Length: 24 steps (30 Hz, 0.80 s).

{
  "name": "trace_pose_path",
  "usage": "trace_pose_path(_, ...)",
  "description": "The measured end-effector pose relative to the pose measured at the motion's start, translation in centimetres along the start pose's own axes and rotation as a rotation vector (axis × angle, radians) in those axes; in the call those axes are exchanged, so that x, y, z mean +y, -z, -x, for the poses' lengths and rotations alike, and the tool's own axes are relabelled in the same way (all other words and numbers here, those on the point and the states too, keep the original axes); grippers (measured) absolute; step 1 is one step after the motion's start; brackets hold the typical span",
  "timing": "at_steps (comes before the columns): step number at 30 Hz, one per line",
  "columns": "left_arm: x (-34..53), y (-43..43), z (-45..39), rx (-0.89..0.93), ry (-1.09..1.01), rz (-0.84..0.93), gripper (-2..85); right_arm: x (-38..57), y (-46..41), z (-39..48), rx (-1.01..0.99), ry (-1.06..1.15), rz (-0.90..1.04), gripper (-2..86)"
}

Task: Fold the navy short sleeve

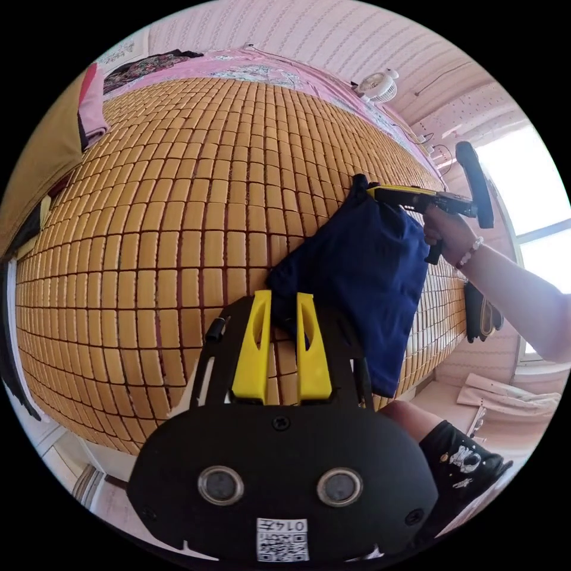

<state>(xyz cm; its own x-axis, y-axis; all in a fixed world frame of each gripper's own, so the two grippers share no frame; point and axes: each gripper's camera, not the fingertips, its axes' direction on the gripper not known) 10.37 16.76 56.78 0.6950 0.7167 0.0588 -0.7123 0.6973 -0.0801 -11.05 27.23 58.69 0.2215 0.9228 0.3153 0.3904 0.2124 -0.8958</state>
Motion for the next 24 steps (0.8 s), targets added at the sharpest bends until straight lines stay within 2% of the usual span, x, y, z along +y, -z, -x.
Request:
trace_pose_path(5,-0.7,1.5,-0.7,0.043,-0.067,0.019,1.0,0.4,0.8,-1.1,-0.105,-0.029,-0.007,2.0)
trace_pose_path(9,0.0,4.6,-3.4,0.018,-0.258,-0.041,0.1,3.2,3.1,-3.4,-0.257,-0.172,-0.136,2.6)
trace_pose_path(11,0.2,5.2,-3.9,0.024,-0.272,-0.042,0.0,3.9,4.1,-3.3,-0.283,-0.147,-0.198,4.1)
trace_pose_path(14,-0.1,4.1,-3.4,0.015,-0.214,0.008,0.0,3.6,4.7,-1.8,-0.208,-0.024,-0.241,9.4)
trace_pose_path(17,-0.5,2.7,-2.5,0.020,-0.149,0.038,0.1,2.2,2.6,-0.9,-0.152,0.039,-0.148,12.5)
trace_pose_path(19,-0.7,1.9,-2.0,0.036,-0.114,0.057,0.1,1.5,0.5,-0.5,-0.126,0.054,-0.046,11.6)
trace_pose_path(21,-0.7,1.6,-2.0,0.041,-0.114,0.056,0.1,1.8,0.3,0.7,-0.070,0.151,-0.056,5.8)
trace_pose_path(24,-0.7,2.0,-2.1,0.052,-0.111,0.052,-0.1,3.0,0.5,1.5,-0.046,0.187,-0.046,3.2)
